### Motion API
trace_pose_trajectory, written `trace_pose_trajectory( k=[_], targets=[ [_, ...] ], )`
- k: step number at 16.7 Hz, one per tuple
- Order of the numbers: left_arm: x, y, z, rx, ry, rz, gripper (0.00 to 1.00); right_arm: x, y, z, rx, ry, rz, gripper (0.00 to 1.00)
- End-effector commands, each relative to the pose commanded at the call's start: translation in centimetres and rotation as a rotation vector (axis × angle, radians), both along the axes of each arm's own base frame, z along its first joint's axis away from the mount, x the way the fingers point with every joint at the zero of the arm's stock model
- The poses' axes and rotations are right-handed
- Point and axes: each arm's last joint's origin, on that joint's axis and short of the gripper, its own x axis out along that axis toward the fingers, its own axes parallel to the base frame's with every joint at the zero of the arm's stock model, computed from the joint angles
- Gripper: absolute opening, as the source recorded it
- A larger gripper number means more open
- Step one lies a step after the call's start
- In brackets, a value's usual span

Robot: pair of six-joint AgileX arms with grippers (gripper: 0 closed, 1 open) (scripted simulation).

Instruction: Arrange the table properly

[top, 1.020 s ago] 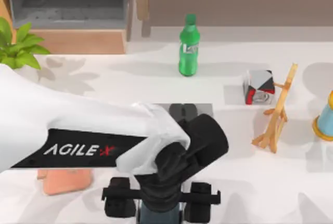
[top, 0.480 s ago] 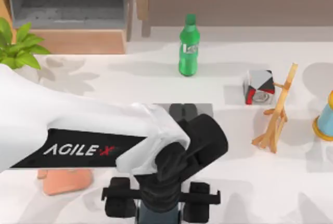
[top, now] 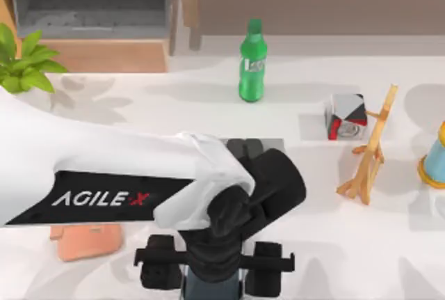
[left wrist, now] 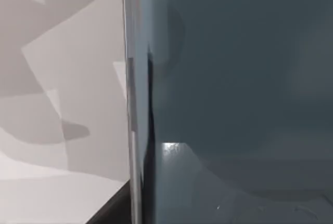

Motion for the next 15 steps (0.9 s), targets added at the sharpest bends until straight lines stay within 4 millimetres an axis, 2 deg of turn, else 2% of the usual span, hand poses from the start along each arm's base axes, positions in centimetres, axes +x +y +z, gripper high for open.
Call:
trace_pose_trajectory(
  k=[4,10,15],
  targets=[
    [0.0,0.0,2.0,-0.002,0.0,0.0,0.0,0.0,0.0,0.0,0.0,0.0,0.0,1.0],
    [-0.1,0.1,2.3,-0.001,-0.015,-0.002,0.0,0.0,0.0,0.0,0.0,0.0,0.0,1.0],
    [-1.9,2.1,5.3,0.02,-0.24,0.007,0.0,0.0,0.0,0.0,0.0,0.0,0.0,1.0]
  ],
)
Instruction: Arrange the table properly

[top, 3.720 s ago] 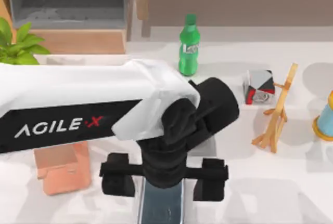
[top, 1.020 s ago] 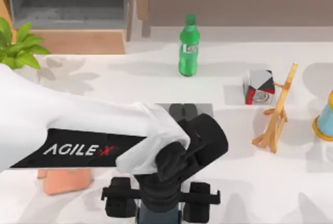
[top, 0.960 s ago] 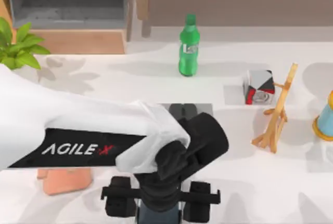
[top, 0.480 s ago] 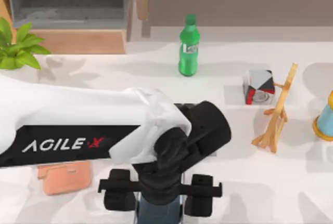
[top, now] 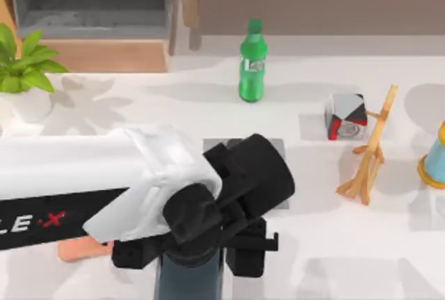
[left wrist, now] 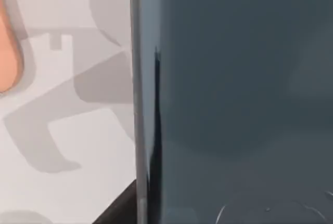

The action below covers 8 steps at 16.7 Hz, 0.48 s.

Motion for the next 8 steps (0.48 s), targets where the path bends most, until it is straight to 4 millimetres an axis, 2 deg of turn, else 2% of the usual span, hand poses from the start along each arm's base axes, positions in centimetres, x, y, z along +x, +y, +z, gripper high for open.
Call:
trace_pose_trajectory(
  k=[4,8],
  targets=[
    [-2.3,3.4,2.6,0.021,-0.282,0.041,0.0,0.0,0.0,0.0,0.0,0.0,0.0,1.0],
    [-4.5,7.6,4.3,0.018,-0.581,0.123,0.0,0.0,0.0,0.0,0.0,0.0,0.0,1.0]
  ],
)
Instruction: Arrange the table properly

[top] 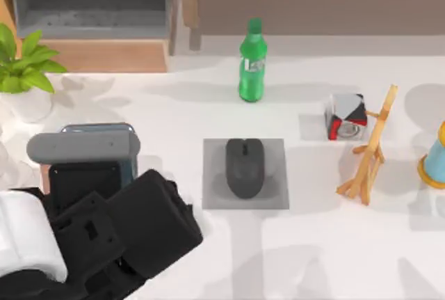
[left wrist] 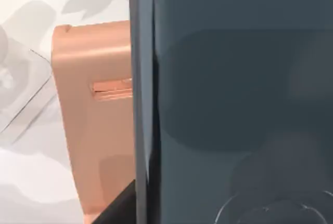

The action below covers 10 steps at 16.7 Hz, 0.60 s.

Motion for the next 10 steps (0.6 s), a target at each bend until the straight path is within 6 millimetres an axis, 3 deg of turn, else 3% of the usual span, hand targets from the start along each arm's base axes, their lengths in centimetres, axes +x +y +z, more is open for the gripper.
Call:
trace_pose_trajectory(
  k=[4,10],
  targets=[
    [-1.5,3.1,0.5,-0.028,-0.21,0.075,0.0,0.0,0.0,0.0,0.0,0.0,0.0,1.0],
    [-1.7,3.6,0.5,-0.029,-0.246,0.093,0.0,0.0,0.0,0.0,0.0,0.0,0.0,1.0]
  ],
)
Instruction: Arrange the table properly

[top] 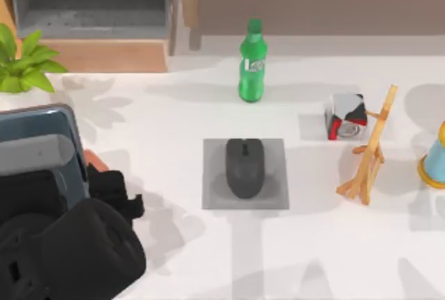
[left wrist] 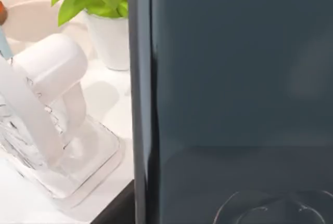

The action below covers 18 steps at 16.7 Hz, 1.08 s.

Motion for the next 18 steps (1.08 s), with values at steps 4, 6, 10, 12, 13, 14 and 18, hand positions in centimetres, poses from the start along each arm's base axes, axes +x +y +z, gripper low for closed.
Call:
trace_pose_trajectory(
  k=[4,6,10,12,13,14,18],
  targets=[
    [0.4,0.0,0.0,-0.008,-0.007,0.002,0.0,0.0,0.0,0.0,0.0,0.0,0.0,1.0],
    [1.1,0.1,-0.3,-0.006,-0.007,0.005,0.0,0.0,0.0,0.0,0.0,0.0,0.0,1.0],
    [2.8,0.4,-1.2,0.003,-0.003,0.01,0.0,0.0,0.0,0.0,0.0,0.0,0.0,1.0],
    [3.5,0.5,-1.7,0.004,0.0,0.007,0.0,0.0,0.0,0.0,0.0,0.0,0.0,1.0],
    [3.8,0.7,-1.9,0.003,0.0,0.004,0.0,0.0,0.0,0.0,0.0,0.0,0.0,1.0],
    [4.0,0.7,-2.1,0.001,-0.001,0.001,0.0,0.0,0.0,0.0,0.0,0.0,0.0,1.0],
    [4.3,0.9,-2.3,-0.003,-0.003,-0.003,0.0,0.0,0.0,0.0,0.0,0.0,0.0,1.0]
  ],
)
